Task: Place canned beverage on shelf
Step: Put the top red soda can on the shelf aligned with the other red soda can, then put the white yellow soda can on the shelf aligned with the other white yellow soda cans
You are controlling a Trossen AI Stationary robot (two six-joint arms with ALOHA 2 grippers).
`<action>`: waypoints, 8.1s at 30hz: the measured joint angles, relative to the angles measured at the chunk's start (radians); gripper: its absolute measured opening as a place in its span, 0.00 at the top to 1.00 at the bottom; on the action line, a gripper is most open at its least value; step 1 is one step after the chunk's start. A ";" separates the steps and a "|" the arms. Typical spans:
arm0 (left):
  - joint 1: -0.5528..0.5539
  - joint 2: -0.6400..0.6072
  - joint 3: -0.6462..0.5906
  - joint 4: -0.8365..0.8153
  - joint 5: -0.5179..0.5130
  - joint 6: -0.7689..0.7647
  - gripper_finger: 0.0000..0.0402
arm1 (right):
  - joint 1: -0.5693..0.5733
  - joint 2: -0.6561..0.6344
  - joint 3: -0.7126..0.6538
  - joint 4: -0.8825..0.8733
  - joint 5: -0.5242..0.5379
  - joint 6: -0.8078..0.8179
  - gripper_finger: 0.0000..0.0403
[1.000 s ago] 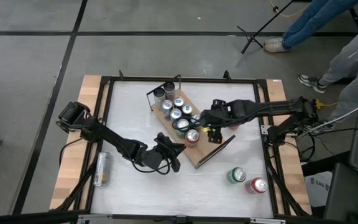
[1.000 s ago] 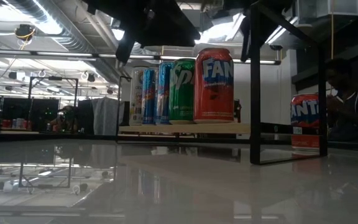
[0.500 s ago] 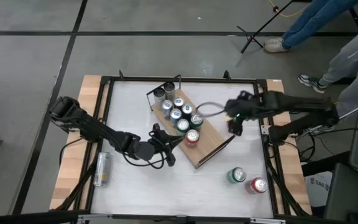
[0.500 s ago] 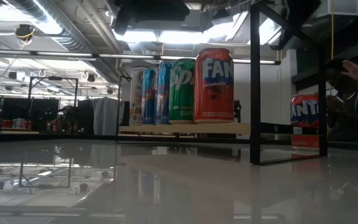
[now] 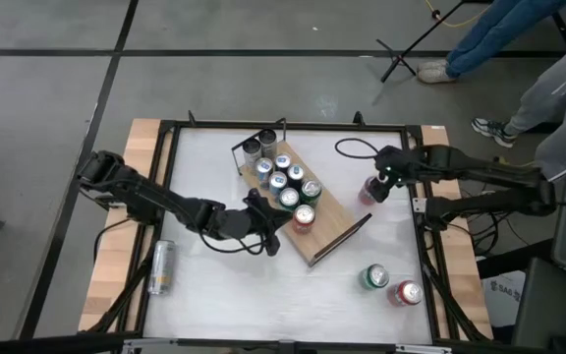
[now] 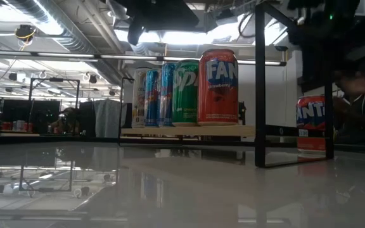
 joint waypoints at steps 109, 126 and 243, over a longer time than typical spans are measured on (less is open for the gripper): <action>0.025 0.000 0.000 0.000 0.043 -0.002 0.88 | 0.226 0.382 0.124 0.368 -0.326 -0.709 0.28; 0.025 0.000 0.000 0.000 0.043 -0.002 0.88 | 0.226 0.383 0.121 0.422 -0.331 -0.710 0.02; 0.046 -0.444 0.000 -1.301 0.857 -1.087 0.28 | 0.227 0.270 0.249 0.190 -0.175 -0.709 0.05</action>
